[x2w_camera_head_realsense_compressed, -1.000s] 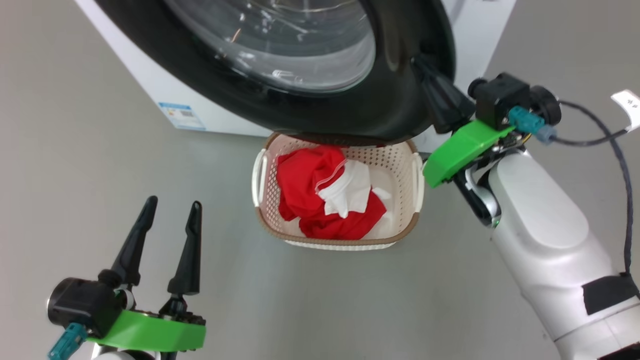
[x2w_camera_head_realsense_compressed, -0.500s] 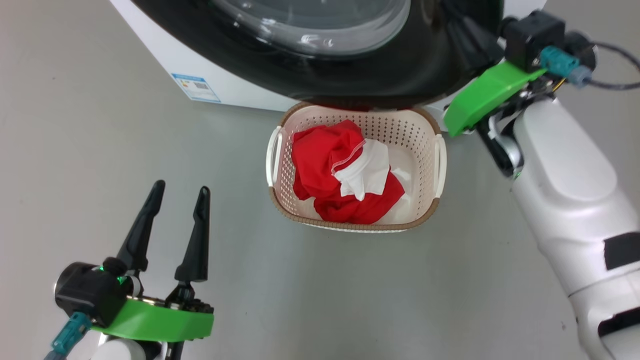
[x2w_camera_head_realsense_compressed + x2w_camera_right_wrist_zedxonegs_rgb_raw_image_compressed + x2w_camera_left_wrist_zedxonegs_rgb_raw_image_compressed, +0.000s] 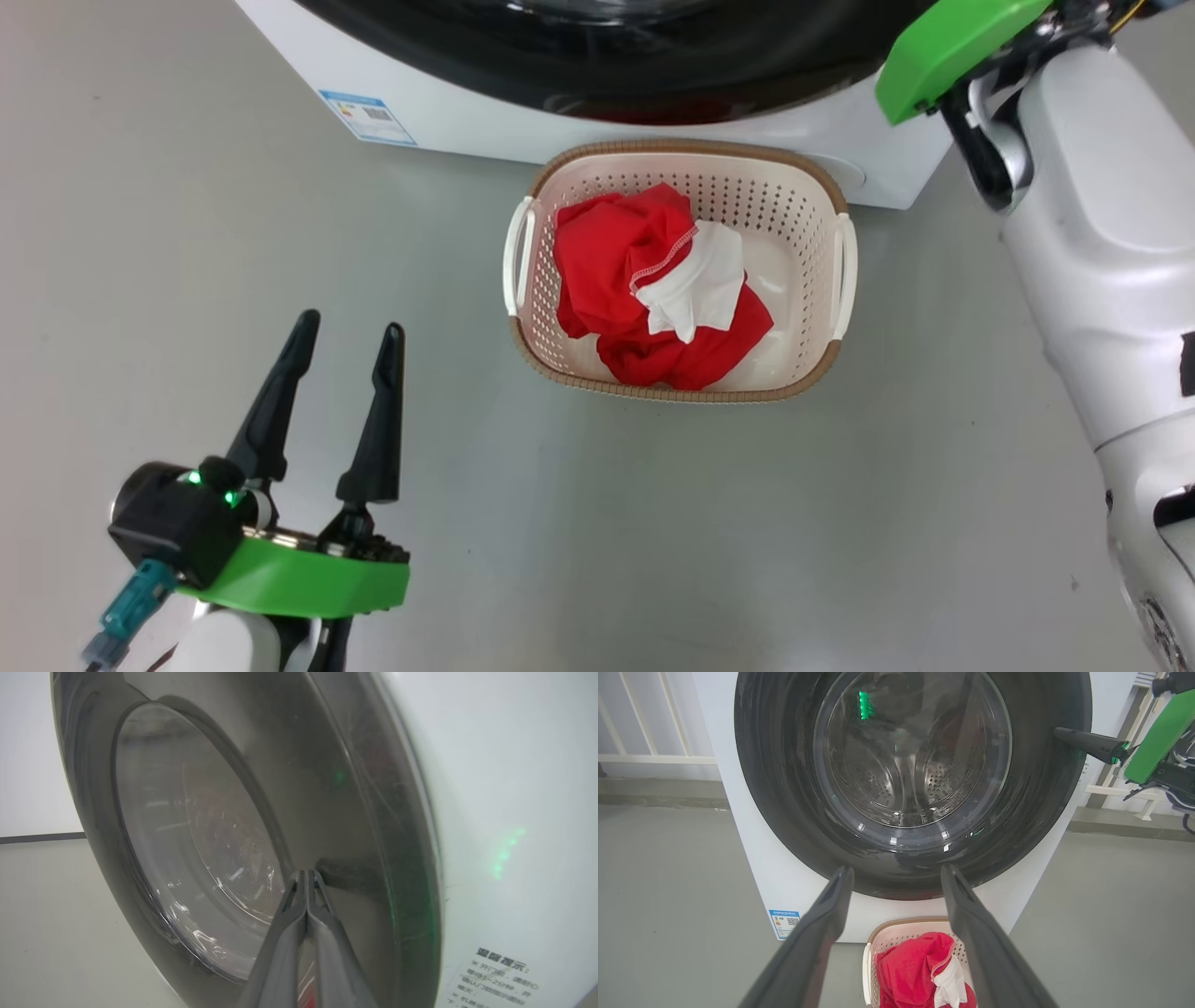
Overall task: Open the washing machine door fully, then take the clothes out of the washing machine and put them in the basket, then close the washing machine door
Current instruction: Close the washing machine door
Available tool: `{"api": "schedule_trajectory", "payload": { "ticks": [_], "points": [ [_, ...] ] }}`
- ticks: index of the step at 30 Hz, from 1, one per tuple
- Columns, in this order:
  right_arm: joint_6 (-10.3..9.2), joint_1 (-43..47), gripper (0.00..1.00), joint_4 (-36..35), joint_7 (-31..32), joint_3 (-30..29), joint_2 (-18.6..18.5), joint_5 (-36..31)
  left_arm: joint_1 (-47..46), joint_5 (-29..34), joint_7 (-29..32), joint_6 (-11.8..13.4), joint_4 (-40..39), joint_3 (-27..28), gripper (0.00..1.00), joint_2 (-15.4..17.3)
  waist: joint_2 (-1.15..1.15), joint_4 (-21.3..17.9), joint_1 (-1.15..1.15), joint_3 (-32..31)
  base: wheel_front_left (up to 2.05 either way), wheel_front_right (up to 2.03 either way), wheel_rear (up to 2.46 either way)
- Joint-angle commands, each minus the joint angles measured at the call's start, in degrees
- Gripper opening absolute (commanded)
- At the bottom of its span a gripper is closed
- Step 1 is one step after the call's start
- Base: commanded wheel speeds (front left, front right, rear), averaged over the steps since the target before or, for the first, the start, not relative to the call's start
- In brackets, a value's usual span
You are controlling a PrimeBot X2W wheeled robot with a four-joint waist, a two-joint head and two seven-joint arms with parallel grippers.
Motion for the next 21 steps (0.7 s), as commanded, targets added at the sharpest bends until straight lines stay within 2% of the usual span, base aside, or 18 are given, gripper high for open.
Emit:
{"api": "schedule_trajectory", "payload": {
  "ticks": [1,9,15,16,17,18,21],
  "points": [
    [-0.08,-2.4,0.00,-0.5,-0.4,-1.4,0.7,-0.9,-1.5,-0.1,-0.7,-0.3,-1.1,1.7,1.00,1.3,0.00,0.0,0.00,0.6,0.00,0.00,0.00],
    [-0.08,-3.9,0.00,1.0,-0.4,-4.0,1.8,-3.4,-2.6,-0.1,-0.7,-0.3,-0.6,1.4,1.00,1.6,0.00,-0.5,0.00,1.1,0.00,0.00,0.00],
    [-0.08,-1.1,0.02,-2.0,-0.4,-3.1,2.2,-2.2,-2.6,-0.9,-0.7,-0.3,0.4,2.4,1.00,1.3,0.00,-1.6,0.00,0.6,0.00,0.00,0.00],
    [-0.08,-0.3,0.31,-3.1,-0.4,-2.9,2.3,-1.8,-2.5,-1.0,-0.7,-0.3,0.7,2.8,1.00,1.2,0.00,-1.9,0.00,0.4,0.00,0.00,0.00],
    [-0.08,0.7,0.44,-4.3,-0.4,-2.7,2.3,-1.5,-2.5,-1.1,-0.7,-0.3,0.8,3.1,1.00,1.1,0.00,-2.3,0.00,0.2,0.00,0.00,0.00],
    [-0.08,1.7,1.00,-5.5,-0.4,-2.5,2.4,-1.3,-2.5,-1.2,-0.7,-0.3,1.0,3.4,1.00,1.0,0.00,-2.7,0.00,-0.1,0.00,0.00,0.00],
    [-0.08,4.1,1.00,-7.8,-0.4,-2.1,2.4,-0.8,-2.5,-1.1,-0.7,-0.3,1.4,3.9,1.00,0.9,0.00,-3.5,0.00,-0.7,0.00,0.00,0.00]
  ]
}}
